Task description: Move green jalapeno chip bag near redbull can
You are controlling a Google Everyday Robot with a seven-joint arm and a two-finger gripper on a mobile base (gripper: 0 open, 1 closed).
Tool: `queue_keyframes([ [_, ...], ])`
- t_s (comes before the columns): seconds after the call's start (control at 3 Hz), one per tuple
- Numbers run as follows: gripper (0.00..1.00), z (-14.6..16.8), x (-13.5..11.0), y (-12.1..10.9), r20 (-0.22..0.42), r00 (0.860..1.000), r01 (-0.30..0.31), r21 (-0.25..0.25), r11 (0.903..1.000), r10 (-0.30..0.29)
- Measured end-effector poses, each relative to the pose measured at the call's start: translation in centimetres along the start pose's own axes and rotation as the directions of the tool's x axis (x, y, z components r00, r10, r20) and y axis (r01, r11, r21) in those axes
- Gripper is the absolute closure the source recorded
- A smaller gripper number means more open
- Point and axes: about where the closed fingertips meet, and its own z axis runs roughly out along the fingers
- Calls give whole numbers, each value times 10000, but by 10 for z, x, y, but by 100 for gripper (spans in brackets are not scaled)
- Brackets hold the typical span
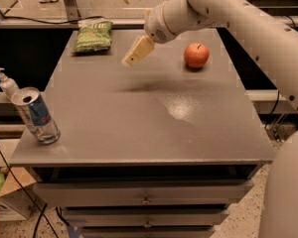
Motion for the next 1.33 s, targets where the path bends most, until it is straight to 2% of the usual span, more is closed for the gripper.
queue_keyframes([
  [0.33,0,11,2,0,207,9990,-397,204,9990,392],
  [0.67,0,38,-7,-4,771,9951,-633,130,9979,621],
  [1.33,0,95,-23,-17,2066,9641,-1661,-199,9859,1666],
])
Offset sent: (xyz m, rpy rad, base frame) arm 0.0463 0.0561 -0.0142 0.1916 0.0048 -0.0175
